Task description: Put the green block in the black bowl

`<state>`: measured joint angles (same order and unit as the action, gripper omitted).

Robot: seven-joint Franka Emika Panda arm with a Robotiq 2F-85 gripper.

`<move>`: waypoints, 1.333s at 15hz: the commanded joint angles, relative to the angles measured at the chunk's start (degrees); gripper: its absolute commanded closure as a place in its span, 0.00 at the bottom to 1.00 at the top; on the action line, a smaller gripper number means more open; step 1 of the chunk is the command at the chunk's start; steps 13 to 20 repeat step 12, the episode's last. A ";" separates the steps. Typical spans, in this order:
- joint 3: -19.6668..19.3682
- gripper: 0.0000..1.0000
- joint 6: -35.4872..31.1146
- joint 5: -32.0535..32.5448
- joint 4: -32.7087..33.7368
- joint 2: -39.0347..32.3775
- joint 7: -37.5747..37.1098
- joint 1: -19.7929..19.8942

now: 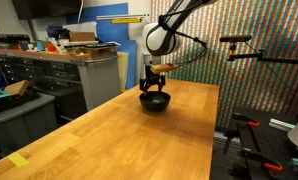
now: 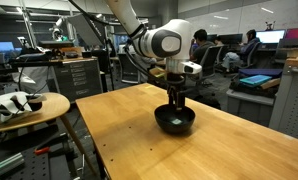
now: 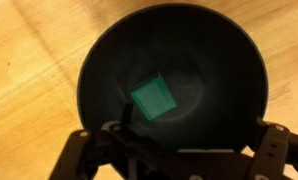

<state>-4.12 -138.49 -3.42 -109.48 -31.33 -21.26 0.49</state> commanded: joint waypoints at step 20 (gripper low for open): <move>-0.25 0.00 12.43 3.04 0.47 9.12 -0.30 -1.97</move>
